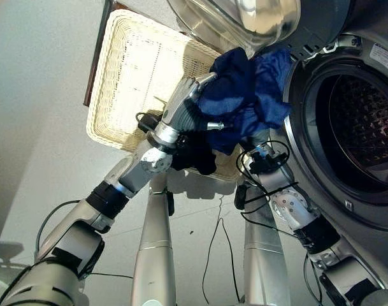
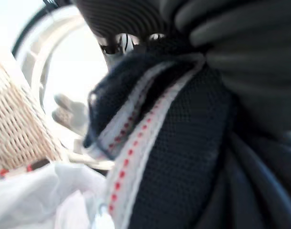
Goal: Put the clothes into the washing machine.
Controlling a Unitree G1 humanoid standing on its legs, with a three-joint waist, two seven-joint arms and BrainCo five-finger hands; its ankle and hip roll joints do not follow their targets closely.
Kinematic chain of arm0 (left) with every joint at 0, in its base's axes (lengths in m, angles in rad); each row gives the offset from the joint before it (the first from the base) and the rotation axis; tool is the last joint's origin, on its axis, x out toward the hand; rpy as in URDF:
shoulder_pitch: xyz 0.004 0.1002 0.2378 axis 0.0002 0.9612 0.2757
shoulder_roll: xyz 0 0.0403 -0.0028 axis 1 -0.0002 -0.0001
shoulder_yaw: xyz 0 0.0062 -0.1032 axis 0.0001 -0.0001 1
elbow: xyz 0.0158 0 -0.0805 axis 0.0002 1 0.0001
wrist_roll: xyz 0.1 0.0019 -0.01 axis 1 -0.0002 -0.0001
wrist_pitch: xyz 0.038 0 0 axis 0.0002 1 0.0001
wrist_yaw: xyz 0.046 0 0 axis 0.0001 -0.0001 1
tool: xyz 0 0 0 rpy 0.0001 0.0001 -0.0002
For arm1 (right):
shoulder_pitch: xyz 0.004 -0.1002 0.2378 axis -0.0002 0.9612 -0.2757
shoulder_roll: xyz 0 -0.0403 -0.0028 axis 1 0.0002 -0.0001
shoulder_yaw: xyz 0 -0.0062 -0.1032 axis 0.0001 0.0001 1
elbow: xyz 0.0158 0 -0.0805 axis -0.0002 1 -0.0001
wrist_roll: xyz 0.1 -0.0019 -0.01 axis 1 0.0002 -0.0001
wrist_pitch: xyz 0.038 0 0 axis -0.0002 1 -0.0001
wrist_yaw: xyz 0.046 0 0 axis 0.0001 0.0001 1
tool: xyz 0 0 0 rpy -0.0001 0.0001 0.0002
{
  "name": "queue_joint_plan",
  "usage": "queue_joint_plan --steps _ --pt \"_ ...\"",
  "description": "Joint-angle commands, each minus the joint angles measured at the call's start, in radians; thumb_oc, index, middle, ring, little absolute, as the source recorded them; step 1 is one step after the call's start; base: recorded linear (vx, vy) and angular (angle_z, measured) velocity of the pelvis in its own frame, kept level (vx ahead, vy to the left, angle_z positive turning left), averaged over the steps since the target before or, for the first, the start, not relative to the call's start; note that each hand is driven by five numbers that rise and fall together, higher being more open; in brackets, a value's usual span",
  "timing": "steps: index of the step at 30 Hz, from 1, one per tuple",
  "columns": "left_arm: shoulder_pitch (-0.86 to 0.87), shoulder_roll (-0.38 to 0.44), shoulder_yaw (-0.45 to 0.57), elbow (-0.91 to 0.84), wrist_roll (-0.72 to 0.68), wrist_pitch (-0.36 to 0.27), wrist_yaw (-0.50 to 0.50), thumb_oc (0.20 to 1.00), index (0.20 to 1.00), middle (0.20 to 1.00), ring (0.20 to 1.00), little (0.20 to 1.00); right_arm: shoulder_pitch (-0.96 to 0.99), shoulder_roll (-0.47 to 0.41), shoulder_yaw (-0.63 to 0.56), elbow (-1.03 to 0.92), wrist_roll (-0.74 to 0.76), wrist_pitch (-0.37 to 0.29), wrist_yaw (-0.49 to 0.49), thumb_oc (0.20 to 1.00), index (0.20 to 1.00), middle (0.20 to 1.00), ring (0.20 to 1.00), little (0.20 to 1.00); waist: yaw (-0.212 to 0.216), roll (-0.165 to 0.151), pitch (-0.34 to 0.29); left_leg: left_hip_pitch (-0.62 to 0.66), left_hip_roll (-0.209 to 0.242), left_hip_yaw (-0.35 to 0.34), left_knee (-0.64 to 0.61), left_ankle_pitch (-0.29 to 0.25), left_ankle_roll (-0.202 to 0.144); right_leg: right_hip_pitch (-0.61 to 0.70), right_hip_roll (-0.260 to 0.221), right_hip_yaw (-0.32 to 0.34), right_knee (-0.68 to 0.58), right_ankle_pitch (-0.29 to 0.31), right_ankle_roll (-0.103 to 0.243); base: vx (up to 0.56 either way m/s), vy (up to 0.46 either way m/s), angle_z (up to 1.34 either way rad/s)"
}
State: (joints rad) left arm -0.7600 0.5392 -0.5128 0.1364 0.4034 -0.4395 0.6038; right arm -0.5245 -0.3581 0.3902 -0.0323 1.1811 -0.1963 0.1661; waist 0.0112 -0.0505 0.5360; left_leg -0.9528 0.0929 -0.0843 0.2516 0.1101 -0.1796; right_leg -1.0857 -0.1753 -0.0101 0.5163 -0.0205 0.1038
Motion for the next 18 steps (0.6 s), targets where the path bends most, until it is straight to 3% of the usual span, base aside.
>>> queue_joint_plan --steps 1,6,10,14,18 --pt "0.021 -0.041 0.063 -0.039 0.057 -0.061 0.183 1.000 1.000 1.000 1.000 1.000 -0.025 0.053 0.003 -0.151 -0.019 -0.075 0.060 0.200 0.200 0.200 0.200 0.200 -0.021 0.005 -0.016 -0.024 -0.107 0.023 0.021 0.013 0.100 0.070 0.065 -0.107 -0.228 0.194 0.036 0.00 0.000 0.00" --pt "0.052 -0.100 0.103 -0.053 0.081 -0.106 0.276 1.000 1.000 1.000 1.000 1.000 -0.034 0.091 -0.009 -0.154 -0.037 -0.085 0.028 0.200 0.200 0.200 0.200 0.200 -0.012 0.003 -0.016 -0.022 -0.114 0.017 0.017 0.012 0.101 0.072 0.065 -0.113 -0.227 0.193 0.036 0.00 -0.013 0.00" --pt "0.060 -0.124 0.116 -0.063 0.091 -0.105 0.311 1.000 1.000 1.000 1.000 1.000 -0.040 0.105 -0.017 -0.155 -0.048 -0.100 0.004 0.200 0.200 0.200 0.200 0.200 -0.010 0.003 -0.016 -0.022 -0.115 0.016 0.017 0.013 0.100 0.072 0.064 -0.115 -0.227 0.194 0.036 0.00 0.000 0.00" --pt "0.063 -0.138 0.134 -0.053 0.125 -0.043 0.425 1.000 1.000 1.000 1.000 1.000 -0.042 0.115 -0.038 -0.147 -0.028 -0.126 -0.003 0.200 0.200 0.200 0.200 0.200 -0.010 0.003 -0.016 -0.018 -0.118 0.016 0.013 0.014 0.100 0.077 0.066 -0.115 -0.231 0.197 0.036 0.00 0.000 0.00" --pt "0.064 -0.143 0.162 -0.031 0.121 -0.025 0.490 1.000 1.000 1.000 1.000 1.000 -0.052 0.126 -0.048 -0.142 -0.036 -0.136 -0.007 0.200 0.200 0.200 0.200 0.200 -0.006 0.005 -0.016 -0.017 -0.118 0.014 0.013 0.014 0.098 0.078 0.062 -0.117 -0.230 0.195 0.036 0.00 0.000 0.00"
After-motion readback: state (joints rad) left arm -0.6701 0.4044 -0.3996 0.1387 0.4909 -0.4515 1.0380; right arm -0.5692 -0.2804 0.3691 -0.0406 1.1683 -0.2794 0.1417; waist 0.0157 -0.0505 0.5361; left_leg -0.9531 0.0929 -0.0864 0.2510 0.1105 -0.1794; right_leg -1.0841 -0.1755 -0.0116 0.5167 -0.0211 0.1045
